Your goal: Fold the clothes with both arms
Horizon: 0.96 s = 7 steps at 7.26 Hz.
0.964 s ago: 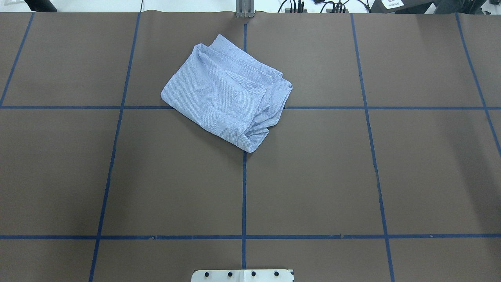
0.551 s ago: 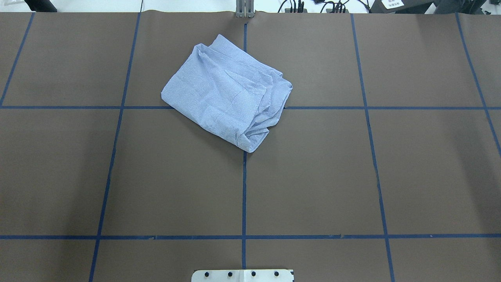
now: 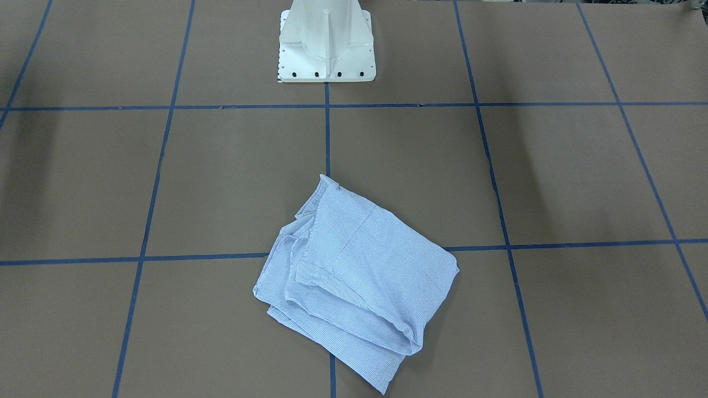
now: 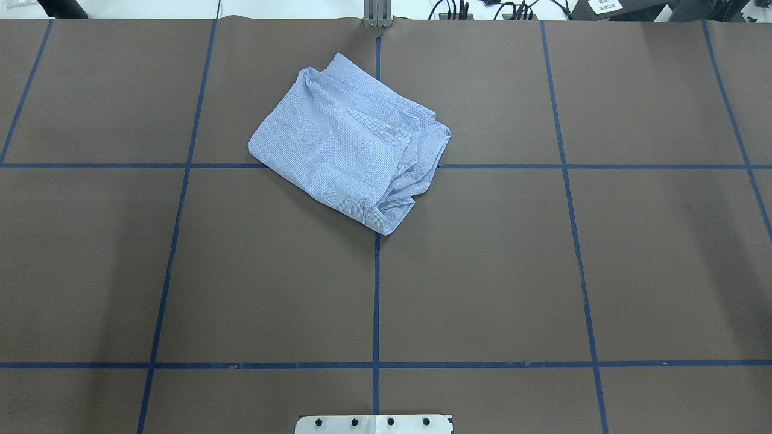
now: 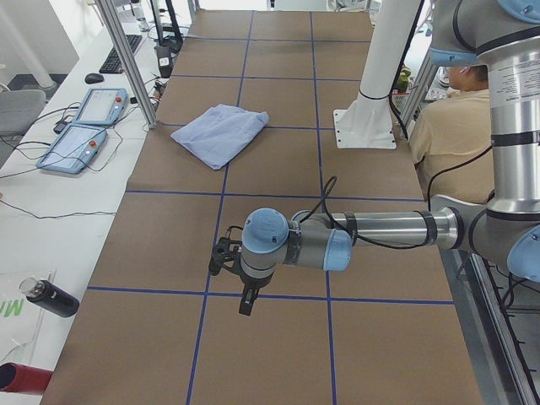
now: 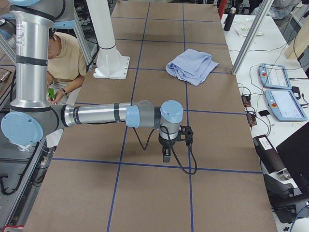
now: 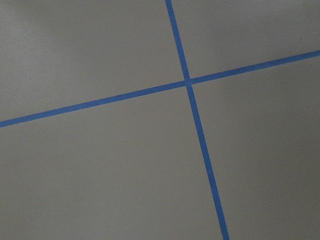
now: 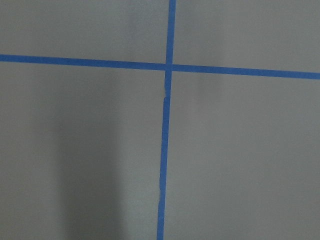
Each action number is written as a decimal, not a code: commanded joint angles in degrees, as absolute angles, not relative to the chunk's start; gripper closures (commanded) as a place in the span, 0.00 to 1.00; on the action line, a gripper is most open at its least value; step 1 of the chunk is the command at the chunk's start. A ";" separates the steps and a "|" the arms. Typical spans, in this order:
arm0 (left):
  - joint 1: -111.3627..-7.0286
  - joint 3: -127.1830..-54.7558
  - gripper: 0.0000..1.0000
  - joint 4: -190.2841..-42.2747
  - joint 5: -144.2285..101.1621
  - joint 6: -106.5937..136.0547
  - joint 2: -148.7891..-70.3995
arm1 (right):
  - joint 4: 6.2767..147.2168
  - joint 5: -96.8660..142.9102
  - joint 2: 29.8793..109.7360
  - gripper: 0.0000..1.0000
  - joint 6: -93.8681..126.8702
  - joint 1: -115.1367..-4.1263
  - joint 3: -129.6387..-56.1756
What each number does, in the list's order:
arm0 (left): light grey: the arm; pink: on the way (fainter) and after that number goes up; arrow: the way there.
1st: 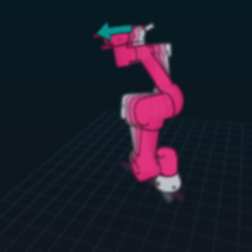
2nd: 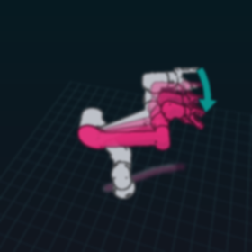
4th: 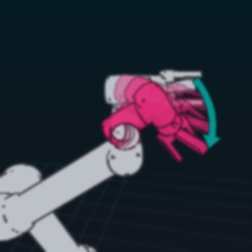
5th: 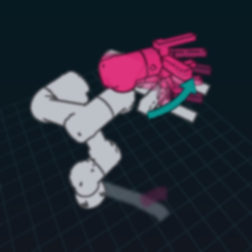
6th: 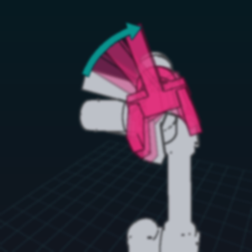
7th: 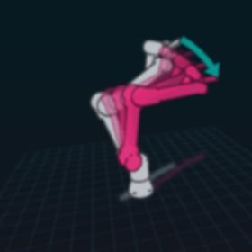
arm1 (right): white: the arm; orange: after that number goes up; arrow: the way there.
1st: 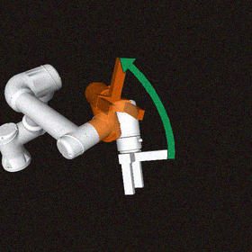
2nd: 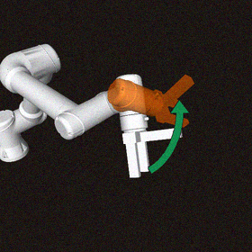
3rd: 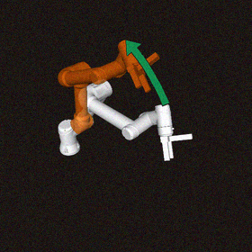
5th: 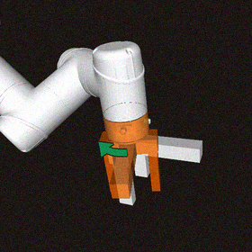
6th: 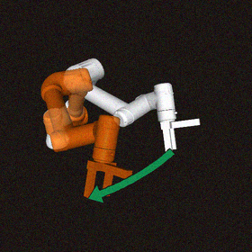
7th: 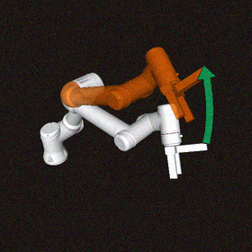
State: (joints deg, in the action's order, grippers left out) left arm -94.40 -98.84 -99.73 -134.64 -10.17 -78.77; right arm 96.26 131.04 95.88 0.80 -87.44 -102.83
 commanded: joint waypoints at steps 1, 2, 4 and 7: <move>-94.48 -98.88 0.00 -99.84 -134.56 -10.19 -78.31 | 96.59 131.04 95.54 0.00 1.58 -87.28 -103.27; -94.48 -98.96 0.00 -99.93 -134.56 -10.20 -77.96 | 96.59 131.04 95.62 0.00 1.58 -87.36 -103.27; -94.48 -99.23 0.00 -99.93 -134.65 -10.37 -77.70 | 96.59 130.61 96.59 0.00 1.32 -87.36 -103.18; -94.48 -99.32 0.00 -100.02 -134.65 -10.46 -77.08 | 96.50 130.78 96.68 0.00 1.41 -87.36 -103.80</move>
State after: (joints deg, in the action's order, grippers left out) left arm -94.48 -99.33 -100.01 -134.67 -10.44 -77.19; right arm 96.52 130.75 96.53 1.42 -87.36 -103.53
